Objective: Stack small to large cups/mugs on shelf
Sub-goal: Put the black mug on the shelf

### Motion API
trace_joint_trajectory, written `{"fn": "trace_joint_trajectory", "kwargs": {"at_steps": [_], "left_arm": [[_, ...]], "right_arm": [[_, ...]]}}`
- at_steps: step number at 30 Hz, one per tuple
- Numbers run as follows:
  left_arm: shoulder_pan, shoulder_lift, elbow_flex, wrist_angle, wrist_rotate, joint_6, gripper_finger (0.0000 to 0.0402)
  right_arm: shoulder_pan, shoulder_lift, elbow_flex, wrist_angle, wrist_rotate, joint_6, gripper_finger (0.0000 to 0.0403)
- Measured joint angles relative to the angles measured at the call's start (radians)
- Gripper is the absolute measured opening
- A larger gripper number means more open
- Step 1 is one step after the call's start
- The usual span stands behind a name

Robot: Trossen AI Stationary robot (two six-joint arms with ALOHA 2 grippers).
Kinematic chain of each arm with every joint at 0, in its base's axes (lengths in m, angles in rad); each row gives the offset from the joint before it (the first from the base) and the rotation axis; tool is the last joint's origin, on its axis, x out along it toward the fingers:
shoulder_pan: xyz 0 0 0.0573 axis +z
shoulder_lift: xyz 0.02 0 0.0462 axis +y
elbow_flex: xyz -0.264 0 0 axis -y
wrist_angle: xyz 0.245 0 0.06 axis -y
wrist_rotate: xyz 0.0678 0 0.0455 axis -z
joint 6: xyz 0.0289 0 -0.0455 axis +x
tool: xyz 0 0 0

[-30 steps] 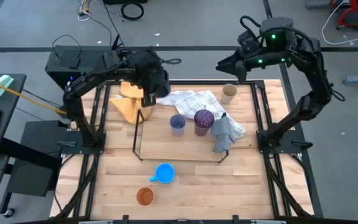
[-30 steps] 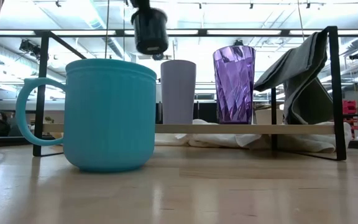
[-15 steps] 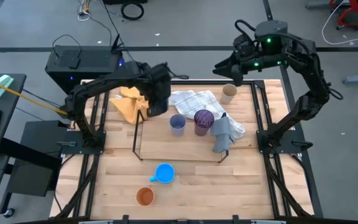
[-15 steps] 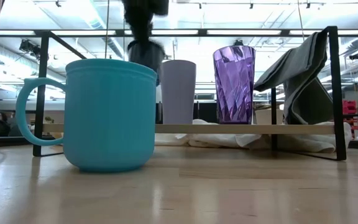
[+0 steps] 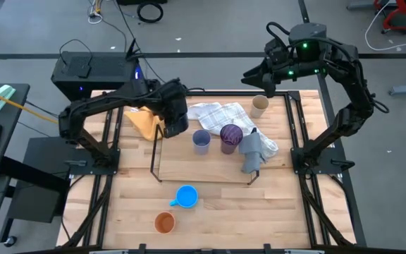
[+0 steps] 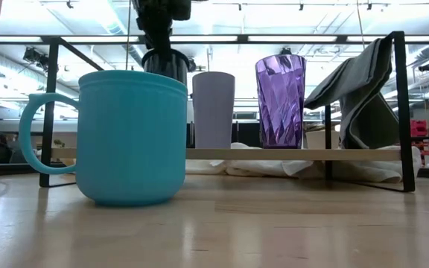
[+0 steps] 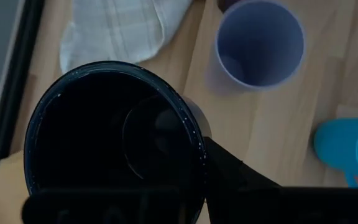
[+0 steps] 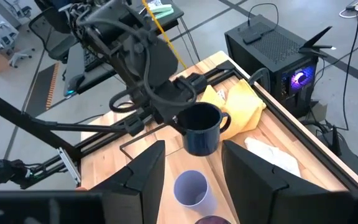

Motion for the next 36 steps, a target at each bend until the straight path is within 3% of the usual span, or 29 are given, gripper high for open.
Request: {"fn": "trace_joint_trajectory", "kwargs": {"at_steps": [17, 23, 36], "left_arm": [[-0.129, -0.014, -0.221, 0.145, -0.016, -0.099, 0.0025], [-0.147, -0.014, -0.249, 0.222, -0.044, -0.137, 0.0025], [-0.177, -0.014, -0.289, 0.208, -0.12, -0.149, 0.0025]], "right_arm": [[0.0, 0.0, 0.0, 0.017, 0.0, 0.024, 0.0164], [0.001, 0.0, 0.0, 0.02, 0.0, 0.024, 0.0164], [0.001, 0.0, 0.0, 0.019, 0.0, 0.024, 0.0164]]}}
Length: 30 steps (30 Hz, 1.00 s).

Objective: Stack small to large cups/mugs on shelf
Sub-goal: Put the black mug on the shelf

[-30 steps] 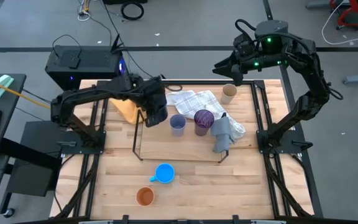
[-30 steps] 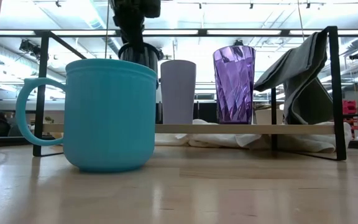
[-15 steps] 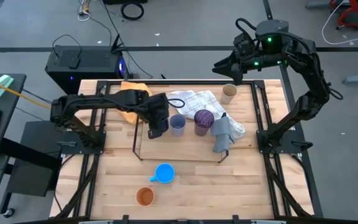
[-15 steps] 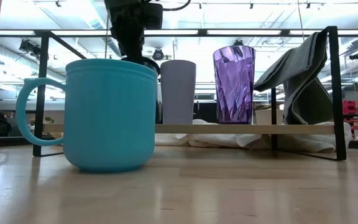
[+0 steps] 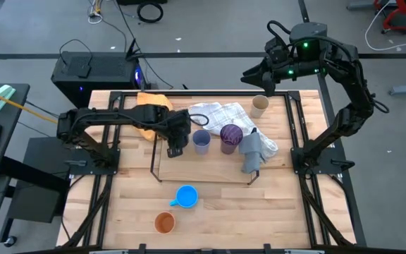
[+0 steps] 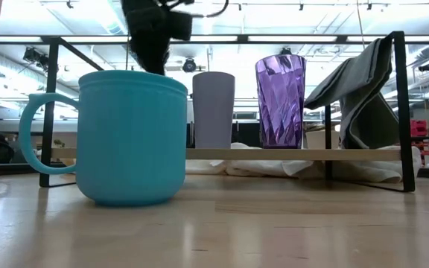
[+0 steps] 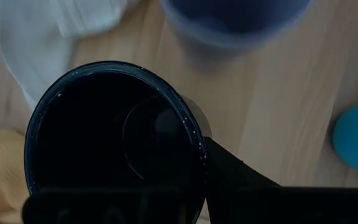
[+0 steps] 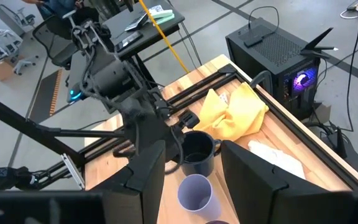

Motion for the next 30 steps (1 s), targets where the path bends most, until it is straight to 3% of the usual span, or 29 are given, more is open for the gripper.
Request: {"fn": "trace_joint_trajectory", "kwargs": {"at_steps": [10, 30], "left_arm": [[-0.067, -0.002, -0.144, 0.146, -0.055, -0.063, 0.0025], [-0.115, -0.001, -0.145, 0.128, -0.014, -0.111, 0.0025]], "right_arm": [[0.0, 0.0, 0.0, 0.0, 0.0, 0.0, 0.0164], [0.0, 0.0, 0.0, 0.003, 0.0, 0.01, 0.0164]]}}
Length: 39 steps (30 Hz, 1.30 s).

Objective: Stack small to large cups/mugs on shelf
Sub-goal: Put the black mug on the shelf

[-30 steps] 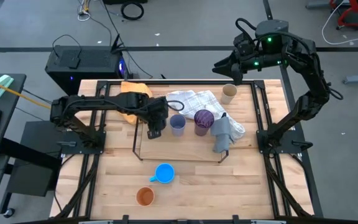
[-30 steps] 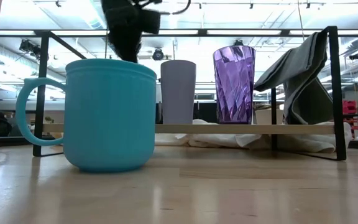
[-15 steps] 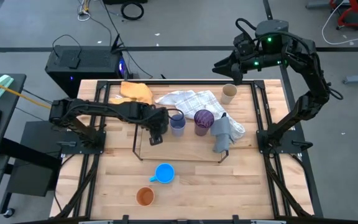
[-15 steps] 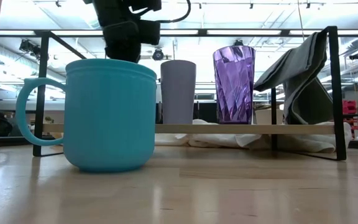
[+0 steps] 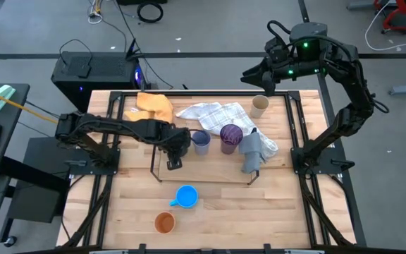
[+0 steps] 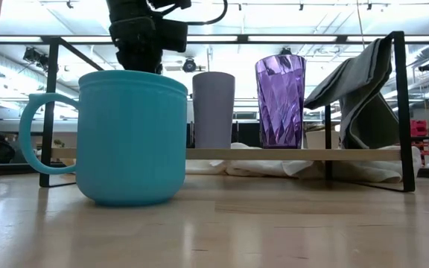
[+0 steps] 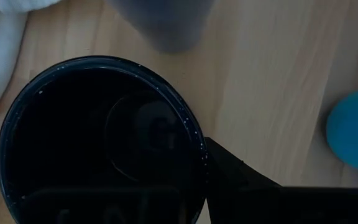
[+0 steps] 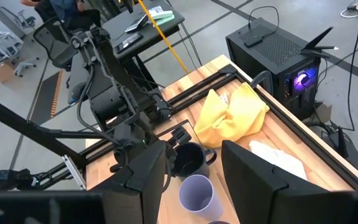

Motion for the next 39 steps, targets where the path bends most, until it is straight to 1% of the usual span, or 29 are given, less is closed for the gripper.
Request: {"fn": "trace_joint_trajectory", "kwargs": {"at_steps": [12, 15, 18, 21, 30, 39], "left_arm": [[-0.007, 0.001, 0.0, 0.001, 0.007, -0.027, 0.0027], [-0.006, 0.004, -0.003, -0.007, 0.028, -0.038, 0.0056], [-0.007, 0.005, -0.003, -0.006, 0.026, -0.039, 0.0085], [-0.007, 0.005, -0.003, -0.006, 0.018, -0.039, 0.0096], [-0.005, 0.004, -0.003, -0.003, 0.008, -0.028, 0.0084], [0.015, 0.003, -0.002, -0.003, -0.004, -0.018, 0.009]], "right_arm": [[0.0, 0.0, 0.0, 0.005, 0.0, -0.009, 0.0164], [0.0, 0.0, 0.0, 0.005, 0.0, -0.01, 0.0164], [0.0, 0.0, 0.0, 0.004, 0.0, -0.01, 0.0164], [0.0, 0.0, 0.0, 0.004, 0.0, -0.01, 0.0164], [0.0, 0.0, 0.0, 0.004, -0.008, -0.01, 0.0164], [0.0, 0.0, 0.0, 0.004, -0.009, -0.01, 0.0164]]}}
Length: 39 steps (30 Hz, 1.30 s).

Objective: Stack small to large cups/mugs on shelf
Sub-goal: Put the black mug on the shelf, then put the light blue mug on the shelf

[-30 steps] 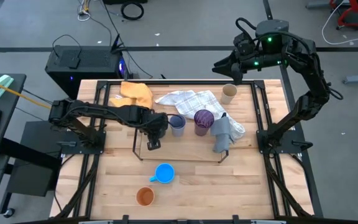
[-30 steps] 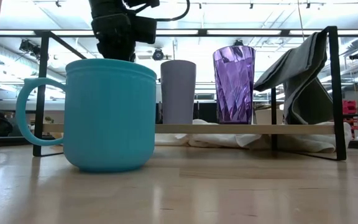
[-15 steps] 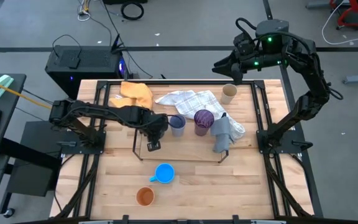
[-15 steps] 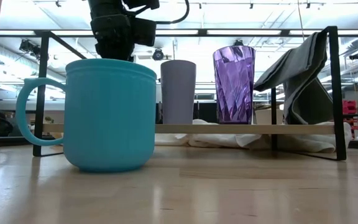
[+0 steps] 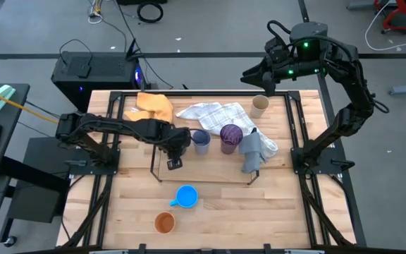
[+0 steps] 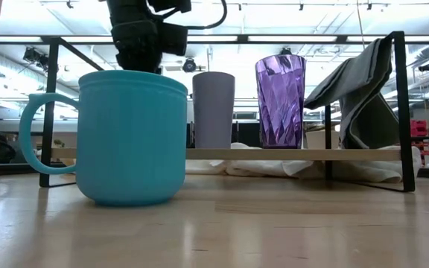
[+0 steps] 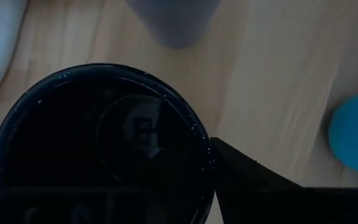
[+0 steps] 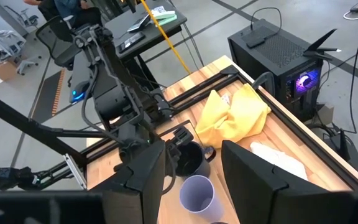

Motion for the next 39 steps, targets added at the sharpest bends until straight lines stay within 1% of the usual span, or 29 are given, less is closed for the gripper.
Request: {"fn": "trace_joint_trajectory", "kwargs": {"at_steps": [5, 8, 11, 19, 22, 25, 31, 39], "left_arm": [[-0.002, 0.0, 0.001, 0.001, 0.023, 0.003, 0.0087], [-0.01, 0.0, 0.001, 0.007, 0.027, 0.019, 0.0096], [-0.01, 0.0, 0.001, 0.008, 0.03, 0.018, 0.0114], [-0.006, -0.001, 0.001, 0.009, 0.039, 0.015, 0.0177], [-0.006, -0.001, 0.019, 0.006, 0.039, 0.014, 0.0192], [-0.006, -0.001, 0.051, 0.006, 0.038, 0.019, 0.0196], [0.012, -0.002, 0.112, -0.017, 0.036, 0.037, 0.0187], [0.015, -0.002, 0.229, -0.219, 0.019, 0.088, 0.0187]], "right_arm": [[0.0, 0.0, 0.0, 0.0, -0.011, 0.0, 0.0164], [0.0, 0.0, 0.0, 0.0, -0.015, -0.008, 0.0164], [0.0, 0.0, 0.0, 0.0, -0.018, -0.008, 0.0164], [0.0, 0.0, 0.0, -0.001, -0.018, -0.008, 0.0164], [0.0, 0.0, 0.0, -0.001, -0.018, -0.009, 0.0164], [0.0, 0.0, 0.0, -0.001, -0.018, -0.011, 0.0164], [0.0, 0.0, 0.0, -0.001, -0.021, -0.012, 0.0164], [0.0, 0.0, 0.0, -0.001, -0.029, -0.024, 0.0164]]}}
